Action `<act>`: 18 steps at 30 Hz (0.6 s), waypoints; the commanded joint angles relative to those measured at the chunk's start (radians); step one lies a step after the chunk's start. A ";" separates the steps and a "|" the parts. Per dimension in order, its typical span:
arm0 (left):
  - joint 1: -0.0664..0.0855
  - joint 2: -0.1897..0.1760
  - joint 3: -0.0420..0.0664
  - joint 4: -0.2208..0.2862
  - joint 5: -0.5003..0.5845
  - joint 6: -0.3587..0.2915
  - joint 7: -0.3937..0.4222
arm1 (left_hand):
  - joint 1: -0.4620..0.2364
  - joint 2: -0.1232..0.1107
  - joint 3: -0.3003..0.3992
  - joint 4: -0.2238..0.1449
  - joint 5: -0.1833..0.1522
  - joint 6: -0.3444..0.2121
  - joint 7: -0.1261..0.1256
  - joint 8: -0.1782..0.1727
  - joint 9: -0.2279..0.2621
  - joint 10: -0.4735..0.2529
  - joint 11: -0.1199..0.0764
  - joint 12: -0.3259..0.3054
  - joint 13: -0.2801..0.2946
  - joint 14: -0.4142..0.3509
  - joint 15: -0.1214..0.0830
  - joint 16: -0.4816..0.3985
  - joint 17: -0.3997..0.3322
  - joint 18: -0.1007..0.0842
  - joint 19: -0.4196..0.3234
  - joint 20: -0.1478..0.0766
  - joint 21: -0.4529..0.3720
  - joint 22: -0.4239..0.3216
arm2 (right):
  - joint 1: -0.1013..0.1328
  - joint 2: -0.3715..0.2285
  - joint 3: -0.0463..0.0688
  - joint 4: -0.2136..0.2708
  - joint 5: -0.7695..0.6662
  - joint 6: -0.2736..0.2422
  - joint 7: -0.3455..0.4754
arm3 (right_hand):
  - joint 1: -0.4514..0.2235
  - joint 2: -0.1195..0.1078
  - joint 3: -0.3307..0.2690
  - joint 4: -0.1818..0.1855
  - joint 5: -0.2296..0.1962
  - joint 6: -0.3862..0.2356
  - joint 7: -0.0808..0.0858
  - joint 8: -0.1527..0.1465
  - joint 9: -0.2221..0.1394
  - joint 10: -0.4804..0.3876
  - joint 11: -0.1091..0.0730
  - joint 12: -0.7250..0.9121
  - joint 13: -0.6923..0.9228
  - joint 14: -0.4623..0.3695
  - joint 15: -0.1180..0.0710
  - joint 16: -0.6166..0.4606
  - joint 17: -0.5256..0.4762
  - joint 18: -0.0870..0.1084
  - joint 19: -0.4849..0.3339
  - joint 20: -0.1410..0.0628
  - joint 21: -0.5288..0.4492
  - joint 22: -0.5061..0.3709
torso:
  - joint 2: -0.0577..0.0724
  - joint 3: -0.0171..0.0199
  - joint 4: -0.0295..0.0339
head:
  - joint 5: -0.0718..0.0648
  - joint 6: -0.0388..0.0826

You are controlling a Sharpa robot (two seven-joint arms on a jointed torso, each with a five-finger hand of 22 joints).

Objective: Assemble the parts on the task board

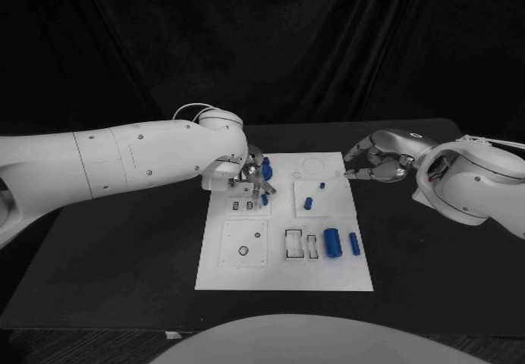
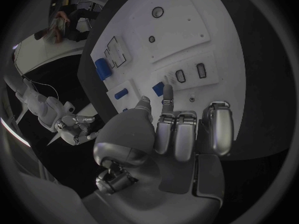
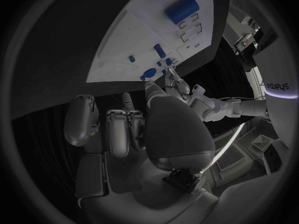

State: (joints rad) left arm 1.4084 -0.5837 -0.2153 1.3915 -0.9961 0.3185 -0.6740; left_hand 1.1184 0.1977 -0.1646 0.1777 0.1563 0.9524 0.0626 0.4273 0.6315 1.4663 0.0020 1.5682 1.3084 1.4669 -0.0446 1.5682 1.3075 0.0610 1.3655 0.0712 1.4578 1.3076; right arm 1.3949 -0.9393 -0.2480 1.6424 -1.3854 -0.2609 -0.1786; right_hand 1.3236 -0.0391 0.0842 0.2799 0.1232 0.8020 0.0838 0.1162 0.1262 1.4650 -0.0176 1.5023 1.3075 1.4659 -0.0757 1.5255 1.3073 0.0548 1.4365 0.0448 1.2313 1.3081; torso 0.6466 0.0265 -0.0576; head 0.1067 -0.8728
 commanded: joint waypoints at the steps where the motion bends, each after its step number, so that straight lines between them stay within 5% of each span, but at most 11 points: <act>1: -0.005 0.001 0.001 -0.001 0.001 0.011 0.020 | 0.006 -0.002 0.010 -0.006 0.008 0.010 -0.002 -0.007 0.002 0.104 -0.003 0.003 0.262 0.104 0.001 0.003 0.263 0.002 -0.004 -0.001 -0.004 0.030 | -0.004 0.000 0.001 -0.001 -0.002 -0.005 0.003 | -0.001 0.009 -0.005 -0.002 0.005 0.006 0.001 -0.002 -0.002 0.049 0.007 -0.005 0.182 0.090 0.006 0.000 0.214 0.015 -0.003 -0.002 -0.001 0.171 | 0.000 0.0007 -0.0004 | 0.001 0.000; 18: -0.023 0.013 0.001 -0.021 0.001 0.000 0.044 | 0.018 -0.002 0.043 -0.033 0.021 0.020 -0.004 -0.033 0.009 0.104 -0.006 0.003 0.262 0.104 -0.002 0.003 0.263 0.006 -0.017 -0.004 -0.016 0.016 | -0.009 0.002 0.001 -0.004 -0.002 0.002 0.001 | -0.001 0.009 -0.006 -0.002 0.006 0.006 0.001 -0.002 -0.002 0.048 0.007 -0.007 0.180 0.089 0.006 -0.003 0.211 0.015 -0.004 -0.002 -0.003 0.170 | -0.001 0.0012 0.0000 | 0.000 0.000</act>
State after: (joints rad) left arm 1.3870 -0.5740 -0.2153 1.3706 -0.9964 0.3198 -0.6583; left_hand 1.1264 0.1978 -0.1270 0.1456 0.1744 0.9635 0.0586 0.3988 0.6397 1.4663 0.0020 1.5682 1.3085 1.4669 -0.0445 1.5681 1.3075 0.0611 1.3565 0.0695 1.4475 1.3075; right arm 1.3882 -0.9375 -0.2480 1.6381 -1.3854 -0.2594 -0.1775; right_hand 1.3236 -0.0391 0.0842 0.2799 0.1232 0.8020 0.0838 0.1162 0.1255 1.4650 -0.0176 1.5024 1.3075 1.4659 -0.0758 1.5255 1.3073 0.0547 1.4365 0.0448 1.2313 1.3078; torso 0.6459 0.0279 -0.0578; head 0.1078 -0.8729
